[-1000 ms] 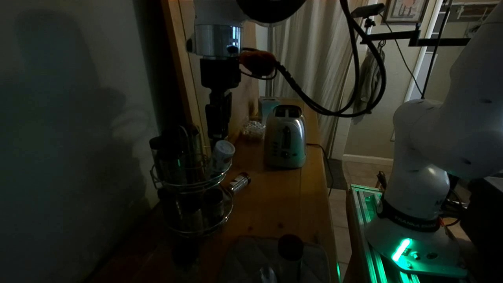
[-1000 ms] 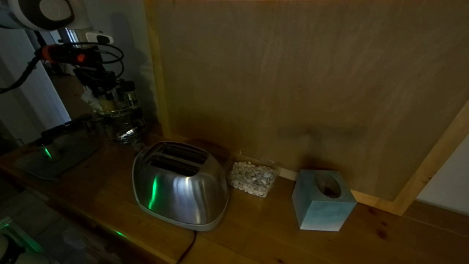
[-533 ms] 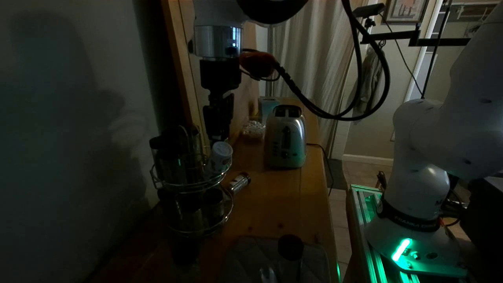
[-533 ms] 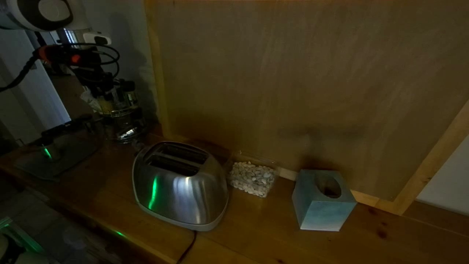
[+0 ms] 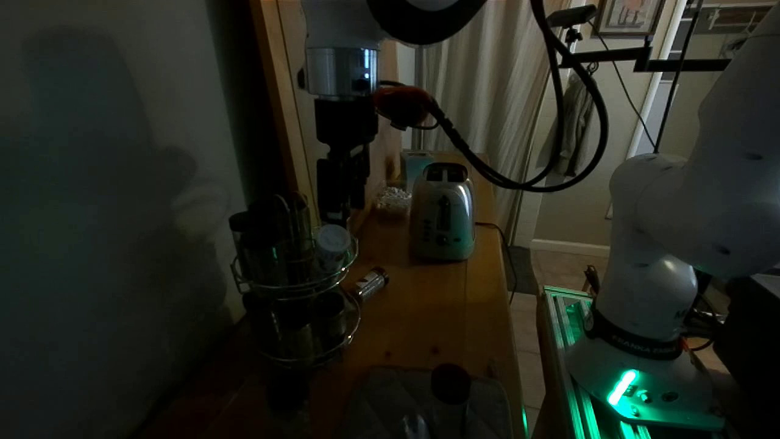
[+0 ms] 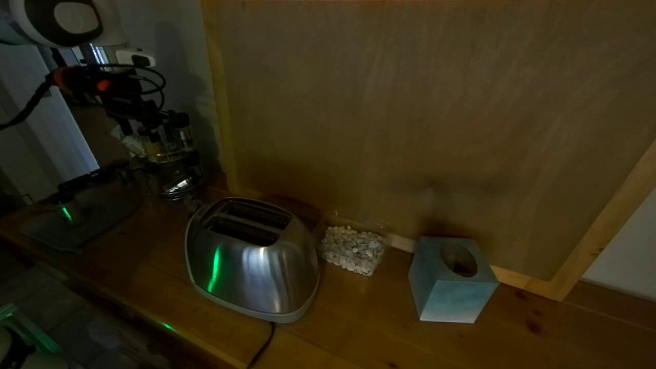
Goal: Pick up the spice bottle on the left of the the white bottle and put it on the right of the white bottle on the top shelf of the circular spice rack
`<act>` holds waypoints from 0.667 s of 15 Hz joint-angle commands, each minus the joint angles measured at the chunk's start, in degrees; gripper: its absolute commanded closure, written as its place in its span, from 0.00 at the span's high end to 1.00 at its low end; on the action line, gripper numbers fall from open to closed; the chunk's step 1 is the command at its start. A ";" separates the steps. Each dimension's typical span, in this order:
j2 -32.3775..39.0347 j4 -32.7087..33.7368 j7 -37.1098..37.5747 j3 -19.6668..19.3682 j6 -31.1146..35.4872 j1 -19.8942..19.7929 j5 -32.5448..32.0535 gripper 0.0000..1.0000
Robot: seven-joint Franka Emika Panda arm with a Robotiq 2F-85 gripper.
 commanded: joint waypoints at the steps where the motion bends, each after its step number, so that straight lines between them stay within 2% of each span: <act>1: -1.34 -0.77 1.30 -0.01 0.25 -0.61 -0.03 1.00; 10: -3.25 0.45 1.13 -0.18 0.36 -0.97 0.19 1.00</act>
